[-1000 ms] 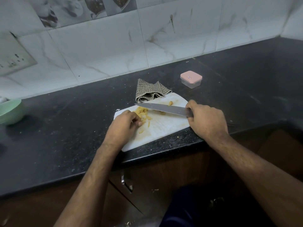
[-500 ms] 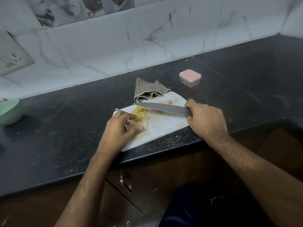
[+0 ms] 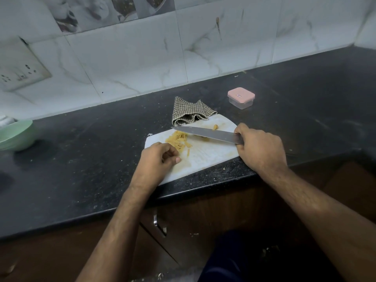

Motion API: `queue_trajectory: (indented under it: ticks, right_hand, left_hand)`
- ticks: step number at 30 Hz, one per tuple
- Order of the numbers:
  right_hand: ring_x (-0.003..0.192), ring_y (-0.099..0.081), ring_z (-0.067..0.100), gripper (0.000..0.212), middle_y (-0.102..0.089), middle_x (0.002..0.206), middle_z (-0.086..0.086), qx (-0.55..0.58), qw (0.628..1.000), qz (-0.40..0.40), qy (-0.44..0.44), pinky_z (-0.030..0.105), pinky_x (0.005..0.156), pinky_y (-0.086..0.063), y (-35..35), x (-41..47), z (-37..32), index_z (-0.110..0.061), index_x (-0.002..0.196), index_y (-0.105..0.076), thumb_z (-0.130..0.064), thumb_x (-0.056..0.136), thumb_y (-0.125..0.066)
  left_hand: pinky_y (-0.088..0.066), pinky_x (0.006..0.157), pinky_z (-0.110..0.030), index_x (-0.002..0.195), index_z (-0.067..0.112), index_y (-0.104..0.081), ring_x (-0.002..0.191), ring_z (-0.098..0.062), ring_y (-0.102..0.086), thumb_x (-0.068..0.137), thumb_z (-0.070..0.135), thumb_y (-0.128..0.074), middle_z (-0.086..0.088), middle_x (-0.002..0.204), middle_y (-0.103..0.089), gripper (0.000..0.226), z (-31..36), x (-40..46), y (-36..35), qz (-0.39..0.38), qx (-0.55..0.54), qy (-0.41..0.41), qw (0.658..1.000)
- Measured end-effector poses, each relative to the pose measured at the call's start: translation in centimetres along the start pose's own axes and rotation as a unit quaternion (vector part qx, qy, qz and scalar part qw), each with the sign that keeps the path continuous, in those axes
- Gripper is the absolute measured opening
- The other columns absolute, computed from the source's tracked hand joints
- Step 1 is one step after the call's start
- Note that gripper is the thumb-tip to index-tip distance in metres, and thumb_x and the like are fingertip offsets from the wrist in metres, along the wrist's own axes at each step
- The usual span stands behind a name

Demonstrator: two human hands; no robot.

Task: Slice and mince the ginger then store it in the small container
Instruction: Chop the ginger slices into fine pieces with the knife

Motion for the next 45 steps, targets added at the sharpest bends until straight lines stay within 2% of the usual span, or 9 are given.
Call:
queue_trajectory:
  ticks: [7, 12, 15, 19, 23, 28, 32, 39, 45]
  right_hand:
    - [0.063, -0.06, 0.019, 0.012, -0.06, 0.075, -0.008, 0.0, 1.0, -0.007, 0.001, 0.036, 0.062, -0.055, 0.0, 0.0, -0.2, -0.031, 0.103, -0.046, -0.029, 0.095, -0.055]
    - [0.061, -0.055, 0.023, 0.01, -0.06, 0.074, -0.007, -0.005, 1.0, 0.002, -0.003, 0.033, 0.057, -0.047, 0.1, -0.1, -0.2, -0.03, 0.101, -0.047, -0.027, 0.094, -0.053]
    - [0.06, -0.053, 0.021, 0.01, -0.06, 0.075, -0.008, -0.008, 1.0, -0.001, -0.003, 0.032, 0.056, -0.043, 0.0, -0.2, -0.1, -0.03, 0.102, -0.047, -0.028, 0.094, -0.053]
    - [0.06, -0.051, 0.019, 0.011, -0.059, 0.076, -0.009, -0.003, 1.0, -0.006, -0.004, 0.031, 0.057, -0.042, 0.1, -0.1, -0.1, -0.031, 0.104, -0.048, -0.029, 0.095, -0.054]
    - [0.06, -0.053, 0.019, 0.009, -0.055, 0.073, -0.01, -0.002, 1.0, -0.005, -0.003, 0.032, 0.057, -0.043, 0.2, 0.1, -0.1, -0.03, 0.103, -0.047, -0.029, 0.096, -0.053]
    - [0.064, -0.058, 0.019, 0.011, -0.059, 0.076, -0.009, 0.003, 1.0, -0.01, -0.002, 0.034, 0.06, -0.05, 0.1, 0.1, -0.1, -0.03, 0.105, -0.048, -0.03, 0.096, -0.054]
    - [0.064, -0.057, 0.02, 0.012, -0.064, 0.08, -0.007, 0.001, 1.0, -0.007, -0.001, 0.033, 0.059, -0.049, 0.1, 0.0, -0.1, -0.03, 0.106, -0.048, -0.031, 0.096, -0.054]
    - [0.063, -0.056, 0.02, 0.012, -0.064, 0.079, -0.007, -0.002, 1.0, -0.001, -0.005, 0.032, 0.057, -0.045, 0.0, 0.1, 0.1, -0.03, 0.105, -0.048, -0.03, 0.095, -0.054]
    - [0.066, -0.061, 0.019, 0.014, -0.064, 0.08, -0.008, 0.005, 1.0, -0.002, 0.0, 0.034, 0.061, -0.053, 0.0, 0.1, -0.1, -0.03, 0.107, -0.049, -0.031, 0.095, -0.055]
  left_hand:
    - [-0.039, 0.07, -0.003, 0.084, 0.019, -0.072, 0.079, 0.005, -0.059, 0.09, 0.007, -0.074, 0.013, 0.083, -0.069, 0.013, 0.5, 0.3, -0.2, -0.014, 0.016, -0.034, 0.999]
    - [-0.044, 0.069, -0.012, 0.098, 0.019, -0.052, 0.08, -0.007, -0.06, 0.092, 0.006, -0.072, 0.008, 0.084, -0.066, 0.025, 0.3, 0.3, -0.5, -0.002, -0.026, -0.05, 0.998]
    - [-0.043, 0.068, -0.018, 0.097, 0.025, -0.044, 0.078, -0.004, -0.058, 0.092, 0.005, -0.07, 0.01, 0.083, -0.063, 0.033, 0.2, 1.0, -0.8, 0.007, 0.003, -0.066, 0.998]
    - [-0.043, 0.069, -0.011, 0.091, 0.021, -0.051, 0.079, 0.004, -0.06, 0.087, -0.005, -0.067, 0.011, 0.081, -0.064, 0.031, 0.7, 2.0, -0.6, 0.04, 0.002, -0.085, 0.996]
    - [-0.052, 0.083, -0.041, 0.088, 0.025, -0.07, 0.085, -0.01, -0.062, 0.082, -0.007, -0.062, 0.013, 0.087, -0.064, 0.034, 0.9, 2.4, -0.7, 0.075, 0.051, -0.126, 0.988]
    - [-0.033, 0.091, -0.039, 0.105, 0.031, -0.072, 0.102, -0.011, -0.056, 0.092, 0.027, -0.074, 0.016, 0.1, -0.059, 0.014, 1.3, 1.4, -1.7, 0.032, 0.041, -0.127, 0.991]
    - [-0.026, 0.087, -0.034, 0.097, 0.03, -0.074, 0.098, -0.008, -0.051, 0.082, 0.047, -0.081, 0.016, 0.095, -0.049, 0.023, 1.6, 2.0, -2.0, 0.025, 0.063, -0.06, 0.996]
    - [-0.042, 0.096, -0.045, 0.077, 0.027, -0.067, 0.095, -0.011, -0.054, 0.089, 0.031, -0.07, 0.013, 0.092, -0.051, 0.013, 1.4, 2.6, -2.3, 0.027, 0.058, 0.007, 0.998]
    - [-0.032, 0.095, -0.038, 0.087, 0.031, -0.069, 0.103, -0.014, -0.053, 0.089, 0.022, -0.073, 0.009, 0.103, -0.054, 0.01, 1.5, 3.4, -1.2, 0.076, 0.081, -0.002, 0.994]
Point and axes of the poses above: each hand's wrist, its own x-axis towards the middle knuckle, its own y-axis out of the back of the hand, z = x × y, the point moved 3 cm from there along x, towards the middle knuckle
